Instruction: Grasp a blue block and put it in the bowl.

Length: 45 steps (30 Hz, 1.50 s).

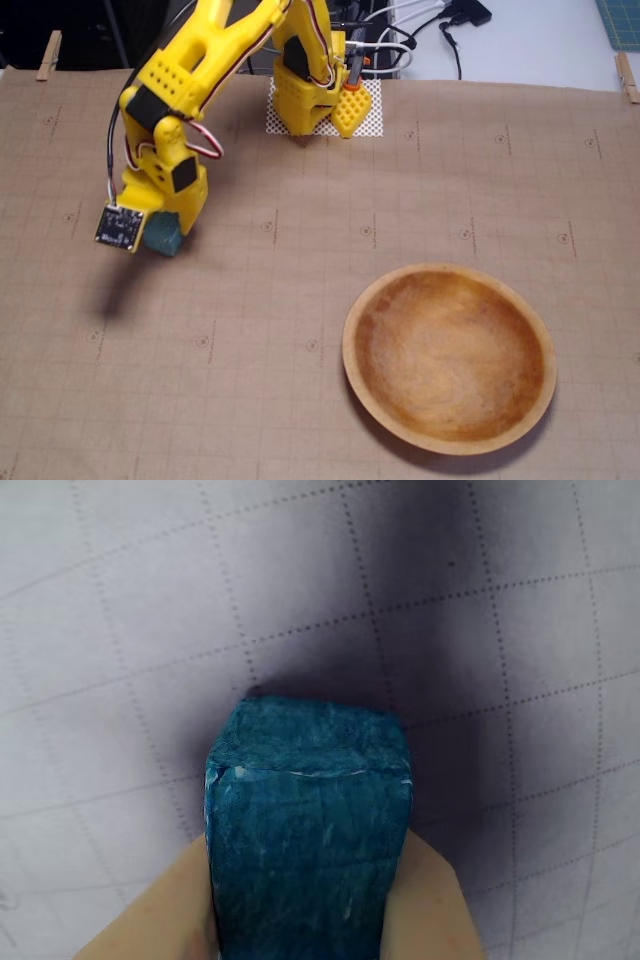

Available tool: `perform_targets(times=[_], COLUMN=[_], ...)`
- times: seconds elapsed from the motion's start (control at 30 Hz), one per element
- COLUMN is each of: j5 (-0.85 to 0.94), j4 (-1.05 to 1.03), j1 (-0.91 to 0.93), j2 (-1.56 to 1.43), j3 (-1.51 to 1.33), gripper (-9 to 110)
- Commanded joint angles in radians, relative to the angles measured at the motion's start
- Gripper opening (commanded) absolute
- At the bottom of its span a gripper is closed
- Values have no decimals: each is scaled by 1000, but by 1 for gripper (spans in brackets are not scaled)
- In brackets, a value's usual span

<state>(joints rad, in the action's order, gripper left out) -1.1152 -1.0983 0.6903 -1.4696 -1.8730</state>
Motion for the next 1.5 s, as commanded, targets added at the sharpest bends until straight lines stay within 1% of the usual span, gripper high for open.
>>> perform_targets(times=[0.0,0.23,0.4,0.77,0.9,1.1,1.47], j5=[-6,-126,-206,-434,-486,-517,-525], j4=[-63,-155,-187,-178,-103,28,196], j1=[-28,-127,-198,-420,-499,-581,-747], j2=[-222,-545,-703,-859,-896,-940,-922], j3=[52,52,52,51,37,-29,-81], gripper=[-3,-3,-3,-3,-3,-3,-3])
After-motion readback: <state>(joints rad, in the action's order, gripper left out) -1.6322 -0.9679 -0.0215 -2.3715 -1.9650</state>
